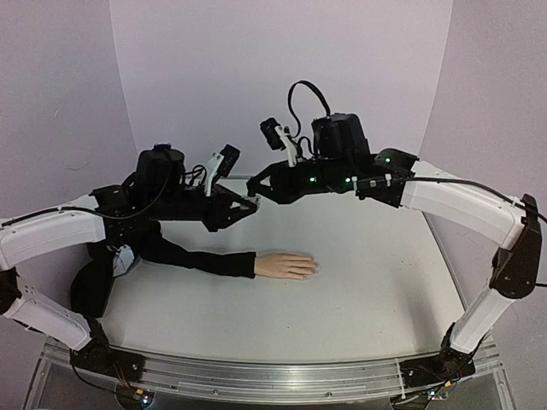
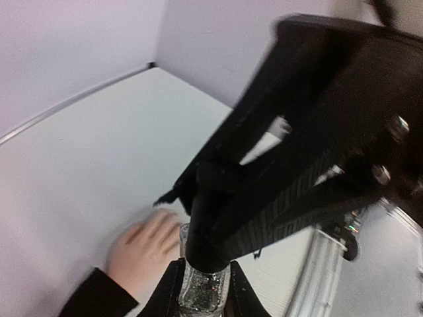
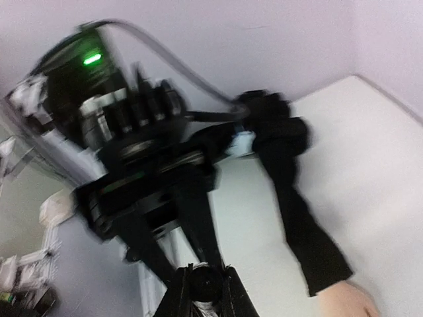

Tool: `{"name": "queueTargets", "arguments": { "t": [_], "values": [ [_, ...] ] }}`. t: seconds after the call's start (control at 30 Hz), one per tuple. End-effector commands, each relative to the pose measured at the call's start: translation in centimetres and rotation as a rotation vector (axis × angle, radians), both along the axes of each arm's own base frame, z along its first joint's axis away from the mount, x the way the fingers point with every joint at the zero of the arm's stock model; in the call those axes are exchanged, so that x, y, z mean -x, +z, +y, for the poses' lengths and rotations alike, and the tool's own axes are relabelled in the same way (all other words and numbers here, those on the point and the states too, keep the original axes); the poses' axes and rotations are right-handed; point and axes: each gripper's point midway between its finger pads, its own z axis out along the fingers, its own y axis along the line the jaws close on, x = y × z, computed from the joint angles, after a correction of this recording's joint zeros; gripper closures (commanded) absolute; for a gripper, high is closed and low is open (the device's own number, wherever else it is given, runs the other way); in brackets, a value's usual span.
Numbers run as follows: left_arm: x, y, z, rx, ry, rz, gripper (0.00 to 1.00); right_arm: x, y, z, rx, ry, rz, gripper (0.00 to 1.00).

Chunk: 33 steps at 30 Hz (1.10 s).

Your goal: Paint the nails

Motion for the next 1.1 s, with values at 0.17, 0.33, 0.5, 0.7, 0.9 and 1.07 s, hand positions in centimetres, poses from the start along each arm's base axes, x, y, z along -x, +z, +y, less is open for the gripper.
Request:
{"name": "queueTargets", "arguments": {
  "t": [0.17,0.33,0.5,0.7,0.9,1.07],
  "values": [
    [-13.0,0.1,4.5,-0.137,0.652,-0.081,1.0,-3.1,0.0,-1.9,0.151,-0.76,-0.109,1.0],
    [-8.2,0.7,2.2,-0.041,0.352,-0.134,1.0,-1.8,2.0,-1.1,0.146,-0.582,-0.133,0.81],
    [1.3,1.8,0.5,0.11,-0.13,-0.168,1.0,0.9,3.0,-1.0,0.091,-0.235,-0.063,0.42],
    [7.4,2.9,0.8,0.175,-0.435,-0.119,1.0,6.2,4.0,-1.3,-0.013,0.216,-0.001,0.34],
    [9.4,3.9,0.4,0.19,-0.594,-0.05,1.0,10.4,5.7,-0.8,-0.114,0.515,0.056,0.36],
    [9.7,4.6,0.4,0.208,-0.615,-0.063,1.0,10.4,5.4,0.4,-0.123,0.559,0.115,0.51]
  ]
}}
